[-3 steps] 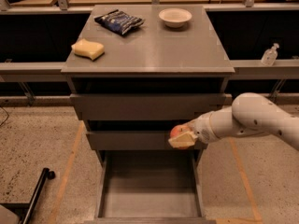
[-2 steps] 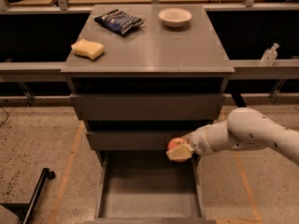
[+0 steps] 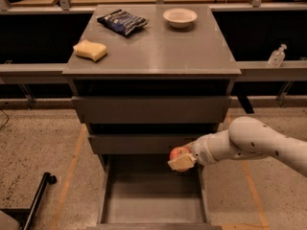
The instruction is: Place apple into bottom drawer
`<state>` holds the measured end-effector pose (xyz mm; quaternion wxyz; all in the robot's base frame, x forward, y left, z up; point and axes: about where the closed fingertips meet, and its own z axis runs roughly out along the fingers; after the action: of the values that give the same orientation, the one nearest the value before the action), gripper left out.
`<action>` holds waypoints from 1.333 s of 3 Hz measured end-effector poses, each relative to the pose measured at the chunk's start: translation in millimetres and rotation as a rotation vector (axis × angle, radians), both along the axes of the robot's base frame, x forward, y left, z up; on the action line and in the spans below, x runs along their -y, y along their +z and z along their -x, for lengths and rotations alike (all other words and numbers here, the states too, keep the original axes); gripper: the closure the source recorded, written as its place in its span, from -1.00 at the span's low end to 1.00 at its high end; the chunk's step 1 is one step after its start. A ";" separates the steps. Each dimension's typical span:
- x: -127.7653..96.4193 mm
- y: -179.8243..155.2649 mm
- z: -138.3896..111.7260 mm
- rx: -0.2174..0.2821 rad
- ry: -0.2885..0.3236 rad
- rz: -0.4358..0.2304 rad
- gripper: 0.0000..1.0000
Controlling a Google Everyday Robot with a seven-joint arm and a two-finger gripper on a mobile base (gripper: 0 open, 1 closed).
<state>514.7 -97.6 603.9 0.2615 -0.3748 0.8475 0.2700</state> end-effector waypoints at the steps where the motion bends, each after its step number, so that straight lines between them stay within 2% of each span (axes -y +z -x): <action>1: -7.6 -36.6 6.3 -0.017 0.012 -0.012 1.00; 2: -9.5 -80.9 12.5 -0.044 0.006 -0.016 1.00; 3: -5.1 -131.3 14.9 -0.090 -0.043 -0.030 1.00; 4: -5.3 -157.8 15.6 -0.162 -0.085 -0.090 1.00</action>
Offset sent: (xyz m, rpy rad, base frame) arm -0.0184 0.0082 -0.1353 0.0203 0.0737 -0.0109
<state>499.1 -92.2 446.2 0.2199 -0.3031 0.8681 0.3259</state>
